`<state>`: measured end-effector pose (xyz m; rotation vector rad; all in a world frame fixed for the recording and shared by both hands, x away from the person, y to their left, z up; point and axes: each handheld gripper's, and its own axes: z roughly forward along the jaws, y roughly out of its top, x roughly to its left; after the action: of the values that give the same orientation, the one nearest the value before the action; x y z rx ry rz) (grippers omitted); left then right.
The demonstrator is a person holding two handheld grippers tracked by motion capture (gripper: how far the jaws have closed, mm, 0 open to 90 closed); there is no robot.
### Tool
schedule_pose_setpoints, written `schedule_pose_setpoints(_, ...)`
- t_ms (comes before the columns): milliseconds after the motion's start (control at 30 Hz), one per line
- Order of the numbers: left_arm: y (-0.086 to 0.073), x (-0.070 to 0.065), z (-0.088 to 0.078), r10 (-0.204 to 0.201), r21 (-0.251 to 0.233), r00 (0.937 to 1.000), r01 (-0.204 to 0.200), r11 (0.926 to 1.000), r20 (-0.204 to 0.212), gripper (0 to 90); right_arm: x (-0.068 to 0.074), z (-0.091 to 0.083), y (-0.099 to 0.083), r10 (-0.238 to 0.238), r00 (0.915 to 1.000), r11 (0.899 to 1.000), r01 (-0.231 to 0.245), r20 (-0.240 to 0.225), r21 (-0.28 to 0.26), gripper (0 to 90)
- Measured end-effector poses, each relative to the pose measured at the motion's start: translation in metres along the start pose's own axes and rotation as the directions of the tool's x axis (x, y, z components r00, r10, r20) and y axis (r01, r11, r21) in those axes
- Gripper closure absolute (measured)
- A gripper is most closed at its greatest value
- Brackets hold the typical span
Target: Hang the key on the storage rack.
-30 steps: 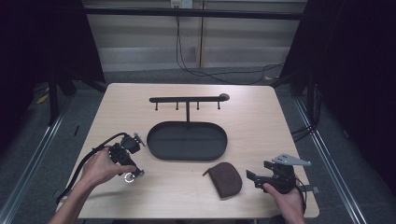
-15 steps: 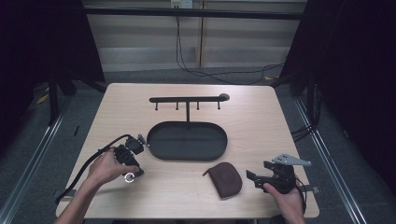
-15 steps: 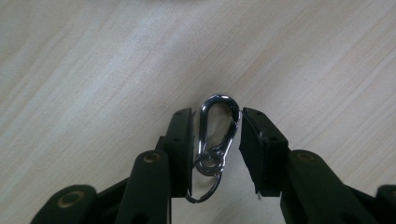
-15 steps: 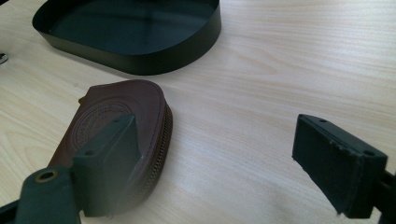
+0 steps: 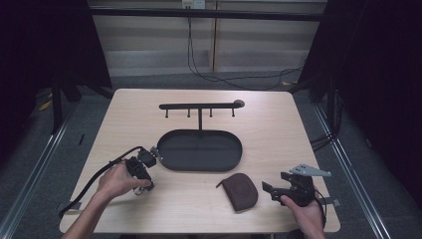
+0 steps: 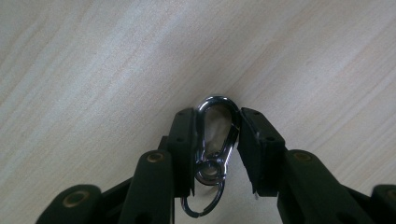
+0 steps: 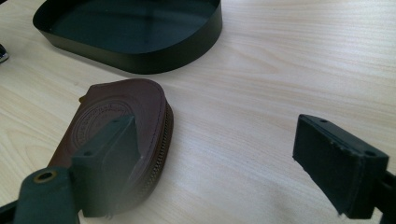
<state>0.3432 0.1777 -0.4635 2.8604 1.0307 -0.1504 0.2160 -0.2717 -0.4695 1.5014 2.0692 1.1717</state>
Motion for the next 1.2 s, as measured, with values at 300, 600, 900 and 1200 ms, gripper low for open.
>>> schedule_pose_setpoints(300,0.001,-0.005,0.001,-0.015,0.004,0.9990,0.015,0.9999,-0.043,67.1,0.000,0.000,0.000,-0.006,1.0000,1.000,0.006,-0.001,0.003,13.8)
schedule_pose_setpoints(600,0.001,-0.001,0.001,-0.045,0.022,0.9988,0.045,0.9987,-0.019,68.1,0.000,0.001,0.000,-0.003,1.0000,1.000,0.003,0.001,0.010,13.8)
schedule_pose_setpoints(900,0.001,0.001,-0.003,-0.055,0.027,0.9985,0.054,0.9981,0.007,68.2,0.000,0.001,0.000,-0.002,1.0000,1.000,0.002,0.005,0.016,13.8)
schedule_pose_setpoints(1200,-0.005,0.007,-0.017,-0.086,-0.015,0.9960,0.087,0.9961,0.024,68.1,0.000,0.002,0.000,0.000,1.0000,1.000,0.000,0.007,0.016,13.8)
